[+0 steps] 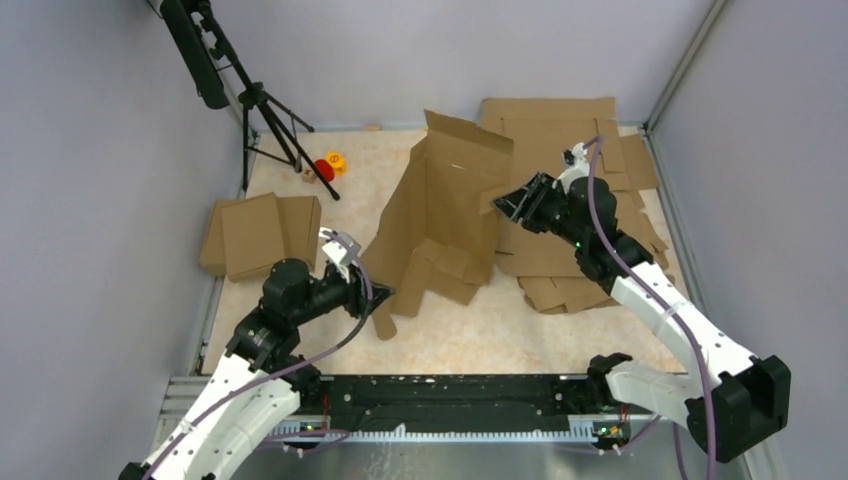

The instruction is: Fold the paper box

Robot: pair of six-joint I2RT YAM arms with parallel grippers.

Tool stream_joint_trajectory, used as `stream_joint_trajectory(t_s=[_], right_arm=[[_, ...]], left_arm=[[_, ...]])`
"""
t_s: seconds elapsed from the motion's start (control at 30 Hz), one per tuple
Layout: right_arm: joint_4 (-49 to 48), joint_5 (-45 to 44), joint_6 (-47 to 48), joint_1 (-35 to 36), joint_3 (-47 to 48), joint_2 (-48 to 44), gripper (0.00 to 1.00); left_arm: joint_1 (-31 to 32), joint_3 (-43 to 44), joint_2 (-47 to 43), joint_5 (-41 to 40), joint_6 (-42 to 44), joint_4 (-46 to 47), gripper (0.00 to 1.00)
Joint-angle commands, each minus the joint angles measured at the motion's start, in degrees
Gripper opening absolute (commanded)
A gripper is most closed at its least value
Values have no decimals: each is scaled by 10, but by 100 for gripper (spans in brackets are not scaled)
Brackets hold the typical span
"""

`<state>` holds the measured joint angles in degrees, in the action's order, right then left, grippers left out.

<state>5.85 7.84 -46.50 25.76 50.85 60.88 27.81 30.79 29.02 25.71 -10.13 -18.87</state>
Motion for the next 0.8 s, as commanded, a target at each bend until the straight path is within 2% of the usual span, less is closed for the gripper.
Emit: stream_joint_trajectory(t_s=[0.0,0.3,0.43,0.6,0.77], right_arm=[[20,20,66,4,-16,-37,42],[43,56,119,5,-36,-67,41],[54,58,136,11,-24,-62,41],[77,48,164,17,-8,-56,41],[84,47,177,21,-1,-57,41]], left_arm=[[2,24,-8,-22,1,-38,49],[1,50,-38,-95,7,-56,61],[1,74,-47,-136,8,-79,70],[1,114,-73,-216,22,-124,88],[1,169,-83,-271,38,-148,95]])
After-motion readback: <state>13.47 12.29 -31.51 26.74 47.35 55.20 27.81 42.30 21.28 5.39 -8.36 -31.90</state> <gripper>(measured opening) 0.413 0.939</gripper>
